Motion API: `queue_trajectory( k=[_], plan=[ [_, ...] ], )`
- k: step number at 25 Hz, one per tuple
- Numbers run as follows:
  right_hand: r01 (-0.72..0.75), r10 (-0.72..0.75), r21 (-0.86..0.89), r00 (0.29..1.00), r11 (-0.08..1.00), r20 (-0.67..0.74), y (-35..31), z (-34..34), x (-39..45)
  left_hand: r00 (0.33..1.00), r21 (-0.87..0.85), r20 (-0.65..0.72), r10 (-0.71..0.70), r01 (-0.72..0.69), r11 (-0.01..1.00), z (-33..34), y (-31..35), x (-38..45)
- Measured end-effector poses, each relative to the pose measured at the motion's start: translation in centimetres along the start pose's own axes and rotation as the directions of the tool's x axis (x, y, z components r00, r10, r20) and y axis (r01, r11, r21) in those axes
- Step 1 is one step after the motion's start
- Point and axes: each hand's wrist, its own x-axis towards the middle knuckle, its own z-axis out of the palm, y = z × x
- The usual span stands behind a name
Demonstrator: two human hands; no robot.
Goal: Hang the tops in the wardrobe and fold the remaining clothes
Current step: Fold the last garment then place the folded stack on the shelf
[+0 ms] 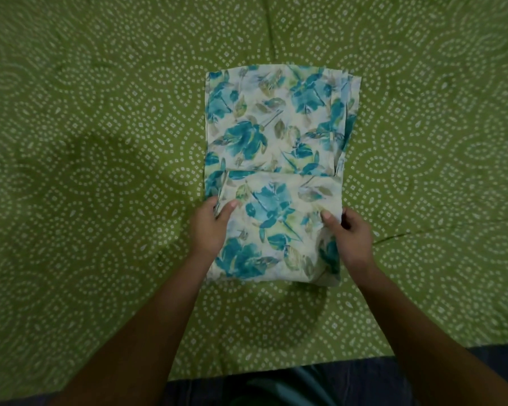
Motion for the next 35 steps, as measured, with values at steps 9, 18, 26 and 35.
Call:
queue_trajectory(
  k=[9,18,26,35],
  plan=[
    [0.455,-0.27,-0.775,0.889,0.439,0.37,0.7,-5.3,1.9,0.747,0.671,0.371,0.552,-0.627,0.396,-4.9,-3.6,1.6],
    [0.798,-0.265,-0.467,0.389,-0.382,0.882,0.1,-2.0,8.6,0.345,0.45,0.842,0.415,-0.873,-0.186,-2.6,-1.8,6.3],
    [0.513,-0.217,-0.307,0.728,0.802,0.651,-4.9,-0.6,11.5,0.691,0.047,0.616,0.378,-0.512,0.858,-1.0,0.2,10.9],
    [-0.213,0.21,-0.177,0.977,0.961,-0.036,-9.0,2.1,15.3,0.925,0.08,0.253,-0.283,0.271,0.959,-1.6,4.8,15.4]
  ],
)
